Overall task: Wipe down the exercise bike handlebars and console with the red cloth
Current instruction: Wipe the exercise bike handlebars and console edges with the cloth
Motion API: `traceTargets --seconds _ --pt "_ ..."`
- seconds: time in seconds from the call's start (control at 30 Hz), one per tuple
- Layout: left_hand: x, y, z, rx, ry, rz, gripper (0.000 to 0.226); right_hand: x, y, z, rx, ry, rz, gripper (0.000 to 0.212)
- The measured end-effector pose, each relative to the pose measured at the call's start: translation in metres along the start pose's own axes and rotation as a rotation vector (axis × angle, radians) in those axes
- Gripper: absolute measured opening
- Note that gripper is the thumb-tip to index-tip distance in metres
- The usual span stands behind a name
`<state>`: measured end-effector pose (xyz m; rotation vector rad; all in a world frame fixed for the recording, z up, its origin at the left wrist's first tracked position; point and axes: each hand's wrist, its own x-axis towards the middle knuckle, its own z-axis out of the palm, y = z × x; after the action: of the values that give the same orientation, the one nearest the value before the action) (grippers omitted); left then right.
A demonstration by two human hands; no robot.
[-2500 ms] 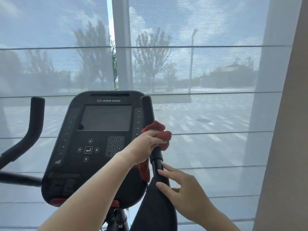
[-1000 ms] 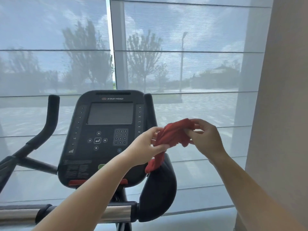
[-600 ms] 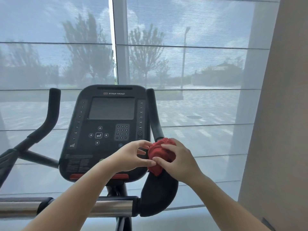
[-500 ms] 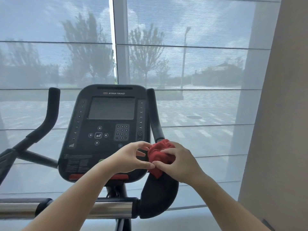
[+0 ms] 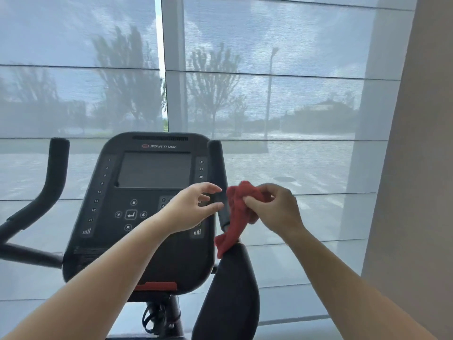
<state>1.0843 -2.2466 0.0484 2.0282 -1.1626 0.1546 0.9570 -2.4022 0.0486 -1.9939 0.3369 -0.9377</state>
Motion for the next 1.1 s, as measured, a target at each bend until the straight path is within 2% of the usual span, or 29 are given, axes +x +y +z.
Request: traceTargets --seconds 0.23,0.43,0.6,0.7,0.83,0.97,1.03,1.1 --pt "0.066 0.004 -0.037 0.153 0.156 0.047 0.055 0.089 -0.020 0.024 0.066 0.156 -0.143 0.012" --pt "0.099 0.005 -0.040 0.301 0.158 0.079 0.067 0.127 -0.010 0.055 0.080 0.045 -0.236 0.041" --pt "0.105 -0.012 -0.028 0.362 0.113 0.098 0.071 0.124 0.006 0.063 0.023 -0.020 -0.324 0.025" --pt "0.103 -0.016 -0.025 0.354 0.127 0.106 0.072 0.113 0.018 0.060 0.005 -0.085 -0.268 0.019" --pt "0.104 -0.016 -0.023 0.378 0.140 0.111 0.070 0.114 0.025 0.052 -0.048 -0.171 -0.197 0.022" --pt "0.104 -0.020 -0.023 0.353 0.145 0.114 0.072 0.127 0.007 0.055 0.021 -0.017 -0.234 0.014" --pt "0.103 -0.022 -0.023 0.335 0.126 0.101 0.074 0.124 0.007 0.064 -0.006 0.002 -0.264 0.007" --pt "0.103 -0.024 -0.022 0.325 0.107 0.096 0.076 0.112 0.017 0.069 -0.060 -0.024 -0.306 0.014"
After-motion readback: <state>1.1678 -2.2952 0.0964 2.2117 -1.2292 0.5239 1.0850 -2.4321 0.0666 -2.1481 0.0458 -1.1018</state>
